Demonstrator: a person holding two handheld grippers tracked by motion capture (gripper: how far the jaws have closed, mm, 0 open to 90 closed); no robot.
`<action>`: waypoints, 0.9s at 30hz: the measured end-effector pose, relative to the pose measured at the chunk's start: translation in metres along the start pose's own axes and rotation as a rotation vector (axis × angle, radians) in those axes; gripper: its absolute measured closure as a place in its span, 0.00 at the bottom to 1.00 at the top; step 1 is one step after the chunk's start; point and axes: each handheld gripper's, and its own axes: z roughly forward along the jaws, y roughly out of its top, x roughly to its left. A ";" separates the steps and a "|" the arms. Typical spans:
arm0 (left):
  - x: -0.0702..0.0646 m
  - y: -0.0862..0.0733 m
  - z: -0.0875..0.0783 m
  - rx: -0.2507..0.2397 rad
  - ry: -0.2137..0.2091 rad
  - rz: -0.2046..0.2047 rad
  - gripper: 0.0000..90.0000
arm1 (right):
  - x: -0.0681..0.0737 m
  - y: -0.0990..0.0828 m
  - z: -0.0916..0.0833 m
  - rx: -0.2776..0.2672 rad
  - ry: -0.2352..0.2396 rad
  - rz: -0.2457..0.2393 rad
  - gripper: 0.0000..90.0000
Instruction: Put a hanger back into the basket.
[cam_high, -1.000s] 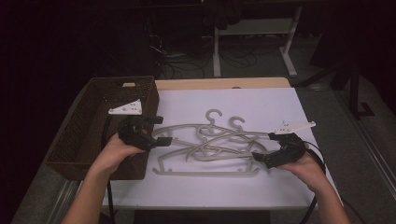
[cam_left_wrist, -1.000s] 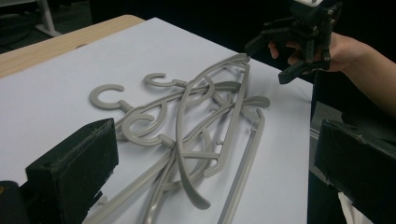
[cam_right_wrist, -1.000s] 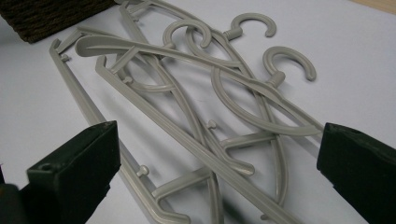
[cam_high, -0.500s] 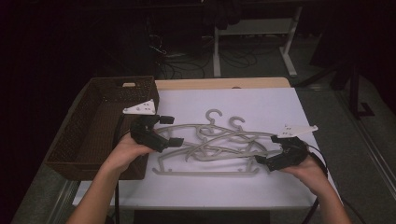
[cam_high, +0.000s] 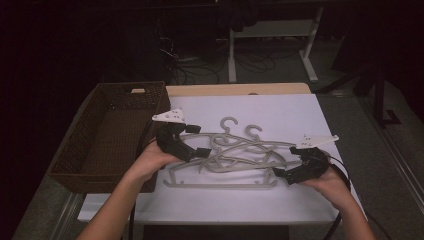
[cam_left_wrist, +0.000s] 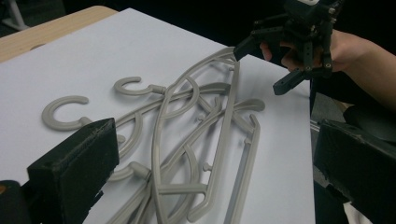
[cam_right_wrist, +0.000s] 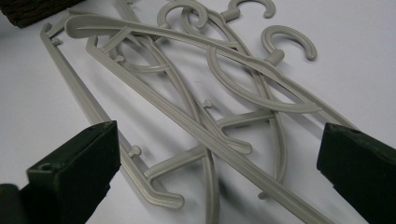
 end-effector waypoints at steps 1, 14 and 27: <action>0.000 0.001 0.004 0.003 -0.003 0.003 0.00 | 0.000 0.000 0.000 -0.002 0.002 0.002 0.00; 0.000 0.009 0.035 0.013 -0.008 0.030 0.00 | -0.001 0.001 -0.002 -0.013 0.007 0.008 0.00; 0.012 0.013 0.078 0.050 0.001 0.062 0.15 | -0.002 0.001 -0.002 -0.016 0.006 0.007 0.00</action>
